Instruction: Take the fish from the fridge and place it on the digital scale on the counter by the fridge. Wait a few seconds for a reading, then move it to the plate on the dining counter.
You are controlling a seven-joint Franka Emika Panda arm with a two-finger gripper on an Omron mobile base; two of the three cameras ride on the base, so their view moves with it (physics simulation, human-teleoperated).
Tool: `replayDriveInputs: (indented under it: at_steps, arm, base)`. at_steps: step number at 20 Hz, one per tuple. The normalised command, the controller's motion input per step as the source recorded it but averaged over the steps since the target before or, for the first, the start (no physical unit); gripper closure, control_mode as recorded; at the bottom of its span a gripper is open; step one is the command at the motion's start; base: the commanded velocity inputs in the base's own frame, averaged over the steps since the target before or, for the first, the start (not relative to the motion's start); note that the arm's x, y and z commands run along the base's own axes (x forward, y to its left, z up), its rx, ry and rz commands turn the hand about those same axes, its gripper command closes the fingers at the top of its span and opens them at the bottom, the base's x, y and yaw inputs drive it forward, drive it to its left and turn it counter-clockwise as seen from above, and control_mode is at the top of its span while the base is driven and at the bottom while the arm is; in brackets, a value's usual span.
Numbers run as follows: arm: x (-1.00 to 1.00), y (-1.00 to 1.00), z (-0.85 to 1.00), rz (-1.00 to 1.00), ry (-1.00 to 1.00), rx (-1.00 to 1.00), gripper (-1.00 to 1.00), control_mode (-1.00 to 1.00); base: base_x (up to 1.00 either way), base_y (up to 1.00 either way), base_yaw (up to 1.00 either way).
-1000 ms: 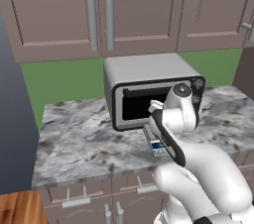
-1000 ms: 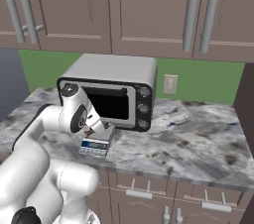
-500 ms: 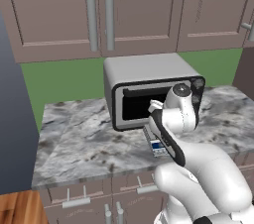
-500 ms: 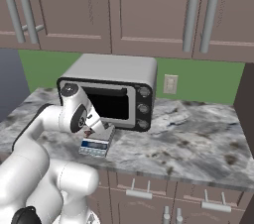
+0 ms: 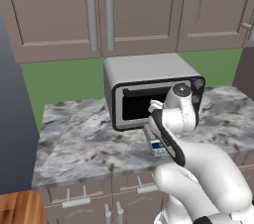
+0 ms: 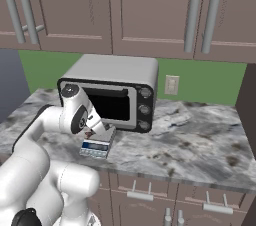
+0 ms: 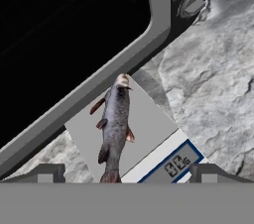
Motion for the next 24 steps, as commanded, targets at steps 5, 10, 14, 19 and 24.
replayDriveInputs:
  at_steps: [5,10,14,19,24]
  arm:
    - [0.0,0.0,0.0,0.0,0.0,0.0,-1.0,-1.0]
    - [0.0,0.0,0.0,0.0,0.0,0.0,-1.0,-1.0]
    - [0.0,0.0,0.0,0.0,0.0,0.0,-1.0,-1.0]
    - [0.0,0.0,0.0,0.0,0.0,0.0,-1.0,-1.0]
    - [0.0,0.0,0.0,0.0,0.0,0.0,-1.0,-1.0]
  base:
    - [0.0,0.0,0.0]
    - [0.0,0.0,0.0]
    - [0.0,0.0,0.0]
    - [0.0,0.0,0.0]
    - [0.0,0.0,0.0]
